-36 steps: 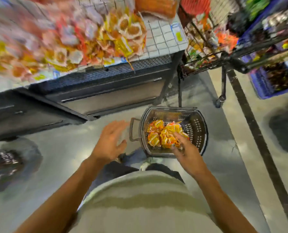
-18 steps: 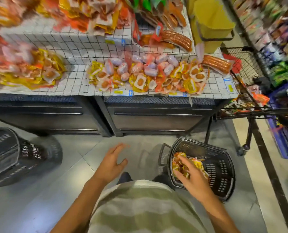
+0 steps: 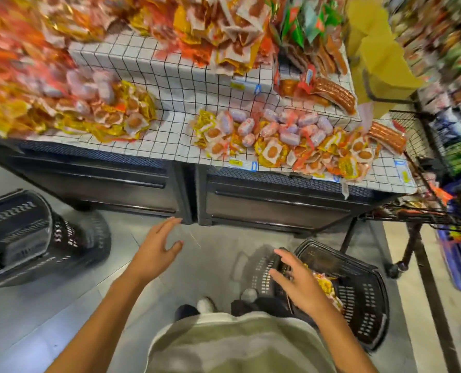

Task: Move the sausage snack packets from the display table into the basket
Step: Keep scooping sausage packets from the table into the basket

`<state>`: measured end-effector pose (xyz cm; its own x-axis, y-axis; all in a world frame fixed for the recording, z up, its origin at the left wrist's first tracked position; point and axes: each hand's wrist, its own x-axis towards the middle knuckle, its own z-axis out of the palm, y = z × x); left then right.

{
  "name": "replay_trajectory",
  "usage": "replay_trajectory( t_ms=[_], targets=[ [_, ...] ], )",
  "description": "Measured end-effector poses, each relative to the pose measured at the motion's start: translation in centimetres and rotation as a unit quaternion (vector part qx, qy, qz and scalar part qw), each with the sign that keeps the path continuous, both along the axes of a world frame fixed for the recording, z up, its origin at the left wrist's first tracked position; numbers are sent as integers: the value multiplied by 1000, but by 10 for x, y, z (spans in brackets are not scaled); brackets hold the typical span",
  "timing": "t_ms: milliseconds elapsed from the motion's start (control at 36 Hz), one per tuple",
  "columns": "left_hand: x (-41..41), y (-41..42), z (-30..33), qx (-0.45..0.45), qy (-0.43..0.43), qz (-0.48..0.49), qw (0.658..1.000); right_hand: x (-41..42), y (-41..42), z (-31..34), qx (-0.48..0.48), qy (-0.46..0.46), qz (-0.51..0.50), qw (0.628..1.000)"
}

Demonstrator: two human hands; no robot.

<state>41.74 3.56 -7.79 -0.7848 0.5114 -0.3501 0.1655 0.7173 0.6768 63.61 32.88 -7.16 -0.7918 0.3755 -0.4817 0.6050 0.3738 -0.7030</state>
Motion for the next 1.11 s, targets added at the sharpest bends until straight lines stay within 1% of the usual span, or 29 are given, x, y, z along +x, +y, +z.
replay_trajectory(
  t_ms=[111, 194, 333, 417, 611, 722, 806, 861, 944, 1028, 1111],
  targets=[
    [-6, 7, 0, 15, 0, 6, 1000, -20, 6, 3, 13, -5, 9, 1000],
    [-11, 15, -2, 19, 2, -9, 1000, -37, 12, 3, 17, 3, 11, 1000],
    [-28, 32, -4, 6, 1, -19, 1000, -73, 25, 5, -16, 39, -51, 998],
    [-48, 44, -8, 0, 9, -21, 1000, -101, 37, 7, -58, 71, -86, 992],
    [-102, 91, -5, -11, 27, -12, 1000, -181, 101, 21, -75, 119, -105, 984],
    [-124, 130, 5, -14, 26, -6, 1000, -222, 143, 23, -48, 163, -114, 979],
    [-141, 160, 11, -17, 32, -9, 999, -252, 174, 16, -53, 177, -104, 977],
    [-150, 177, 15, -6, 40, -16, 999, -270, 191, 9, -43, 176, -102, 978],
    [-161, 198, 21, 15, 61, -38, 997, -296, 207, 1, -1, 180, -135, 974],
    [-171, 211, 24, 21, 52, -38, 998, -317, 212, 2, 15, 158, -175, 972],
    [-181, 220, 27, 32, 53, -39, 997, -333, 212, 2, 47, 145, -177, 972]
  ],
)
